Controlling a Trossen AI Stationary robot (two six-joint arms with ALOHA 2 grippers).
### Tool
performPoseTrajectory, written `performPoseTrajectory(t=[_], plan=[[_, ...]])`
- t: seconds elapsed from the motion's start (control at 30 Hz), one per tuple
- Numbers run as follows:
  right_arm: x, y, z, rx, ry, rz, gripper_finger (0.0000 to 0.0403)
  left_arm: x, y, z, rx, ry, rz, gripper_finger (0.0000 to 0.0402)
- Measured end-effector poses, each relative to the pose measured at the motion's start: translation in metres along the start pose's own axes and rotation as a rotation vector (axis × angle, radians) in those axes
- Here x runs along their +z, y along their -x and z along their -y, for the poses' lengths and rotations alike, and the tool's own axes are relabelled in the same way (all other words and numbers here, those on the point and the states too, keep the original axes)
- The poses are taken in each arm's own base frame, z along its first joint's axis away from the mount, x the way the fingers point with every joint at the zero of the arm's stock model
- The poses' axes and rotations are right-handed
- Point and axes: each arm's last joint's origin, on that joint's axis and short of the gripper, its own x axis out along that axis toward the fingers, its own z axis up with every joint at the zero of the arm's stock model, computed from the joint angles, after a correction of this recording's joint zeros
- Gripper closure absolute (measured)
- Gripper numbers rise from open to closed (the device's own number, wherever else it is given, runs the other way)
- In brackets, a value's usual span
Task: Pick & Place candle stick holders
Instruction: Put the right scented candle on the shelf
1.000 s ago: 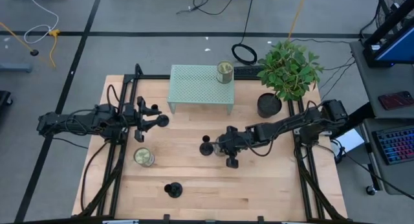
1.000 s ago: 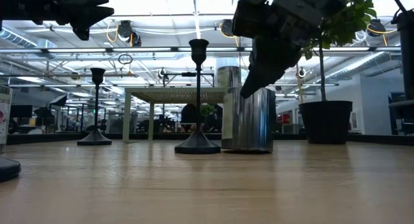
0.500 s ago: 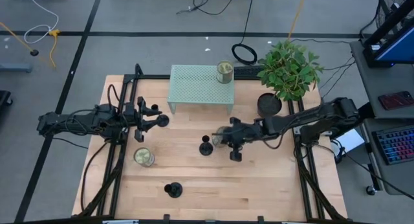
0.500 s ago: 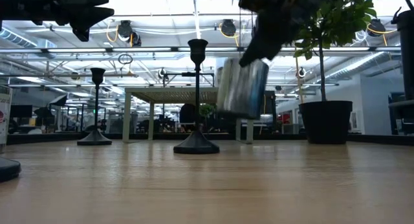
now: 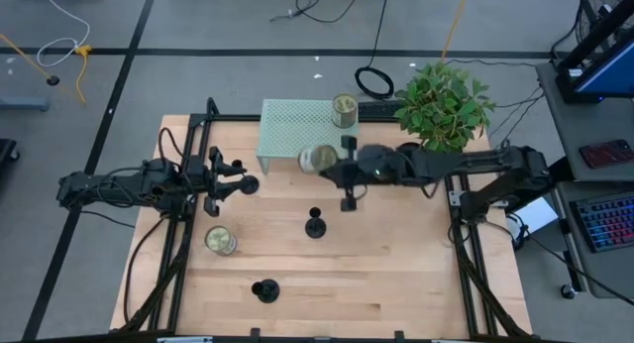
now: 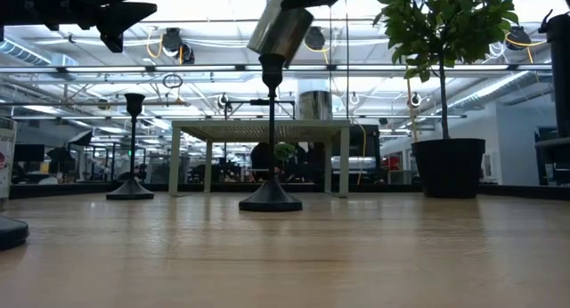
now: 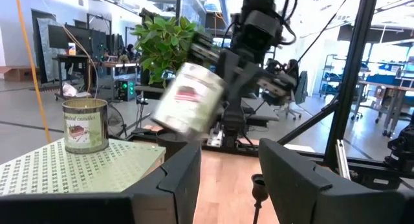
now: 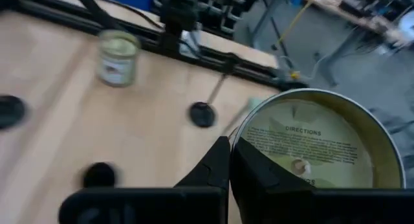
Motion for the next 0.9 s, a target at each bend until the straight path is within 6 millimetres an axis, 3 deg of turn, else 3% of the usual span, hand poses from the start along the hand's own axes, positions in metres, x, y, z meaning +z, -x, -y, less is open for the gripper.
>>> performPoseTrajectory(t=[0.13, 0.27, 0.43, 0.57, 0.7, 0.9], plan=[[0.017, -0.019, 0.028, -0.003, 0.034, 0.042, 0.0403, 0.0, 0.0, 0.0, 0.0, -0.004, -0.001, 0.024], [0.02, -0.044, 0.058, 0.047, 0.031, 0.047, 0.0403, 0.0, 0.0, 0.0, 0.0, -0.012, -0.003, 0.024], [0.005, -0.071, 0.098, -0.002, -0.013, -0.081, 0.0403, -0.001, 0.0, 0.0, 0.0, -0.012, -0.006, 0.024], [-0.016, -0.087, 0.118, -0.032, -0.046, -0.156, 0.0403, -0.001, 0.0, 0.0, -0.001, -0.013, -0.007, 0.024], [-0.034, -0.097, 0.129, -0.039, -0.068, -0.205, 0.0403, -0.001, 0.0, 0.0, -0.001, -0.013, -0.007, 0.024], [-0.042, -0.095, 0.141, 0.003, -0.122, -0.202, 0.0403, -0.001, 0.0, 0.0, -0.004, -0.013, -0.011, 0.024]])
